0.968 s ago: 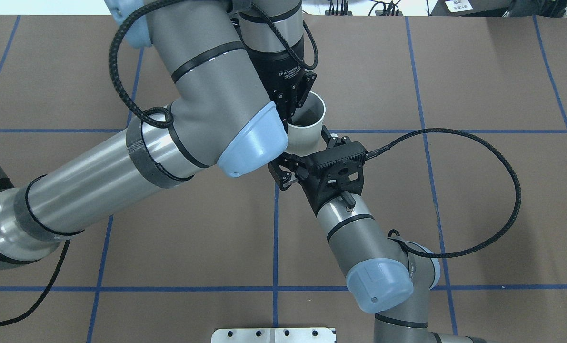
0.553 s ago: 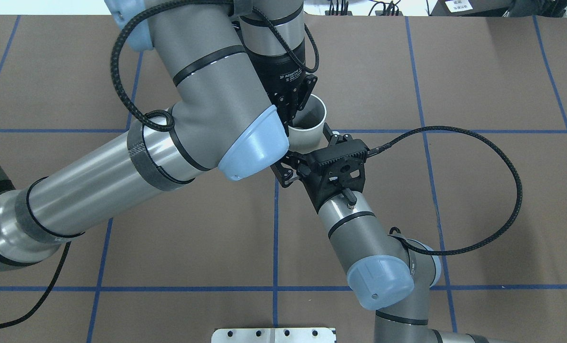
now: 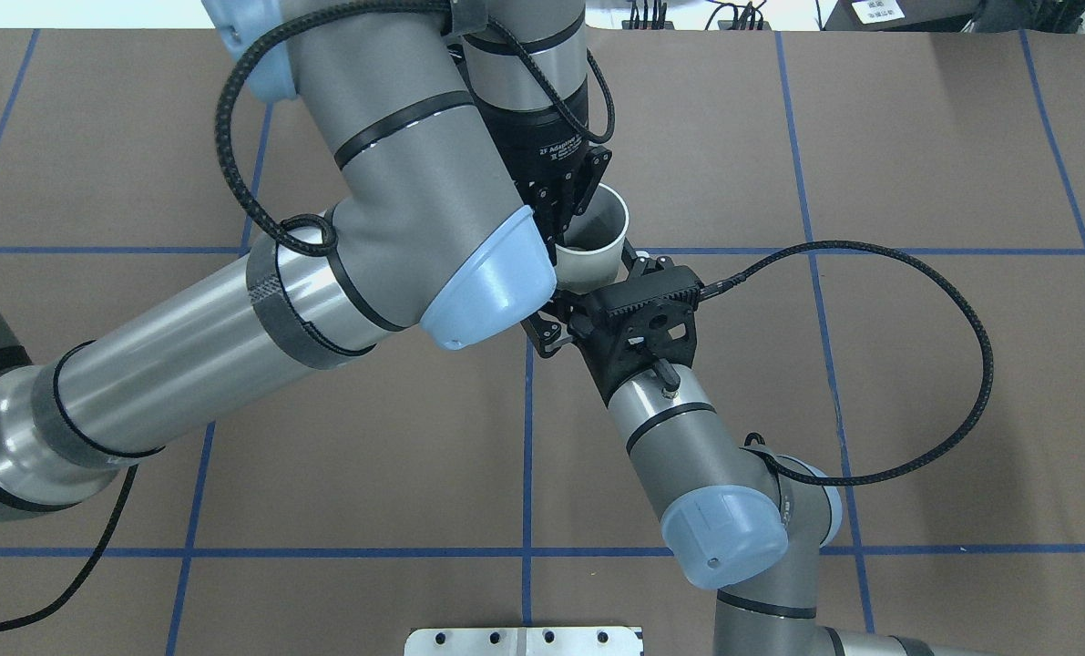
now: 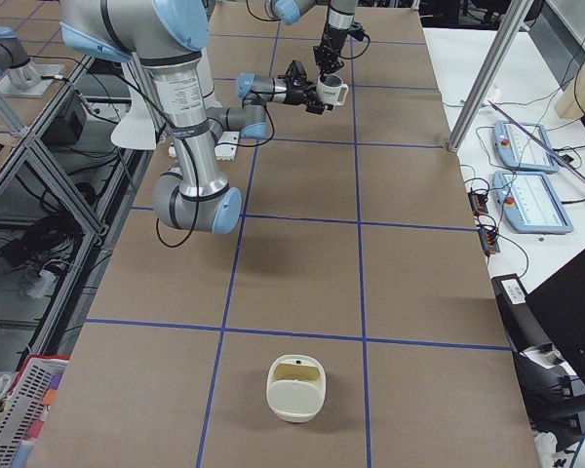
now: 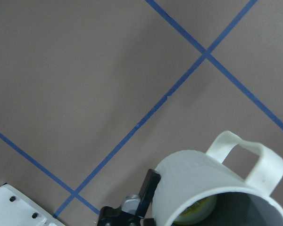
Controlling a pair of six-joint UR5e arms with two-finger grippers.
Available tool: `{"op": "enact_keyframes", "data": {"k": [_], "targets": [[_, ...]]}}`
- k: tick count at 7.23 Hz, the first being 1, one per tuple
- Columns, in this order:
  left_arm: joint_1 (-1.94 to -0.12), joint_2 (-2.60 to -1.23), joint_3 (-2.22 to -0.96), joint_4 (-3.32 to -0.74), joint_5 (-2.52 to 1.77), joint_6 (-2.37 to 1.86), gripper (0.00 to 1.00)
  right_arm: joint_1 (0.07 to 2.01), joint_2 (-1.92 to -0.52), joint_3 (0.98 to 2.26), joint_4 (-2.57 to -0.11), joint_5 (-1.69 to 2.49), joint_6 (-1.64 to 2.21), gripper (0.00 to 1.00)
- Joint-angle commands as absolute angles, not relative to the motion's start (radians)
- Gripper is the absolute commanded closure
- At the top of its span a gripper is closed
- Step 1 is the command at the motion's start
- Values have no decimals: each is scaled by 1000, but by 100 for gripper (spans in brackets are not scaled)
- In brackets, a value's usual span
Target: Left arm hands cup to right arm to dump lemon
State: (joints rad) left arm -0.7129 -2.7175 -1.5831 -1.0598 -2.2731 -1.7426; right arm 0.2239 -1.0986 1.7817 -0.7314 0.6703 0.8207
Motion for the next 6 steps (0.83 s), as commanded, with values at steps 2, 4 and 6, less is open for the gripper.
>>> {"op": "enact_keyframes", "data": {"k": [2, 4, 6], "targets": [[-710, -2718, -1583, -1060, -2272, -1743, 100, 224, -1097, 1781, -730, 670, 821, 3], [-709, -2718, -1583, -1061, -2273, -1743, 100, 224, -1097, 1781, -730, 672, 821, 28], [-709, -2717, -1583, -1063, -2272, -1743, 44, 224, -1097, 1781, -730, 672, 821, 60]]}}
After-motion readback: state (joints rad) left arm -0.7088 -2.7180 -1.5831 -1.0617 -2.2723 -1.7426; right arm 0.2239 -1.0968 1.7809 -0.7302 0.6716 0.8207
